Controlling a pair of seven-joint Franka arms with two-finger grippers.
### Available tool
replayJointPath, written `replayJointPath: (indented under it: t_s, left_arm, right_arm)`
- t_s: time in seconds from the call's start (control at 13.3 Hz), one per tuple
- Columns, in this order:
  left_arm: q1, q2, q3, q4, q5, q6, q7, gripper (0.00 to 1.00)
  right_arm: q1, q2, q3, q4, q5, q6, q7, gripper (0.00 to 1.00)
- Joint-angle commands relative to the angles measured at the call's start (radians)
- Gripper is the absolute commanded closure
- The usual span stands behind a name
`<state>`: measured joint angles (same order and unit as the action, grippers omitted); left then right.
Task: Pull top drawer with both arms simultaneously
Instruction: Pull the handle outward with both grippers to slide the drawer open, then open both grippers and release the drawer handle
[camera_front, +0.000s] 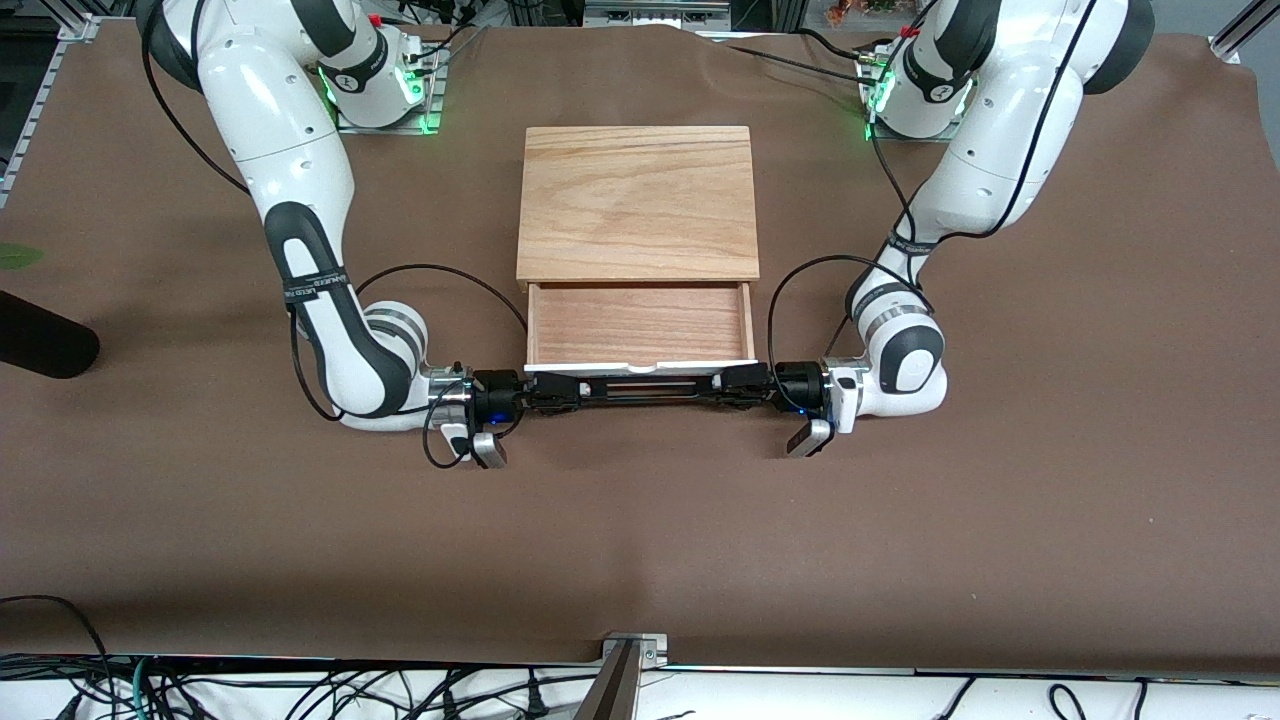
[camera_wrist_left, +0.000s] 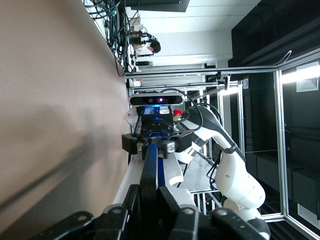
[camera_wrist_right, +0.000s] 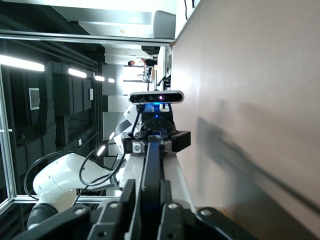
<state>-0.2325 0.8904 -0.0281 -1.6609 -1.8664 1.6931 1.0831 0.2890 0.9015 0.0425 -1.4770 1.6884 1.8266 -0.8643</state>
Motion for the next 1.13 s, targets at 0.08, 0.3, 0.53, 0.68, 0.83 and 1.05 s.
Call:
replayJointPath:
  t_s: [0.08,0.3,0.53,0.68,0.83,1.05]
  left_arm:
    - [-0.010,0.039,0.028,-0.037,0.015,0.068,0.031,0.36]
    - [0.001,0.006,0.028,-0.077,0.013,0.066,0.015,0.00]
    - [0.019,-0.062,0.028,-0.095,0.030,0.068,-0.096,0.00]
    - [0.050,-0.152,0.028,-0.105,0.158,0.074,-0.240,0.00]
    - [0.094,-0.243,0.028,-0.105,0.306,0.080,-0.398,0.00]
    - [0.134,-0.368,0.028,-0.128,0.471,0.100,-0.527,0.00]
  right_arm:
    - [-0.039,-0.036,0.010,0.052,0.048,-0.052,0.044,0.00]
    - [-0.039,-0.039,0.007,0.052,0.037,-0.052,0.045,0.00]
    - [-0.036,-0.058,-0.033,0.064,-0.030,-0.053,0.047,0.00]
    - [-0.036,-0.067,-0.081,0.099,-0.137,-0.055,0.091,0.00]
    - [-0.031,-0.094,-0.125,0.173,-0.282,-0.053,0.251,0.00]
    - [-0.033,-0.101,-0.174,0.263,-0.575,-0.056,0.327,0.00]
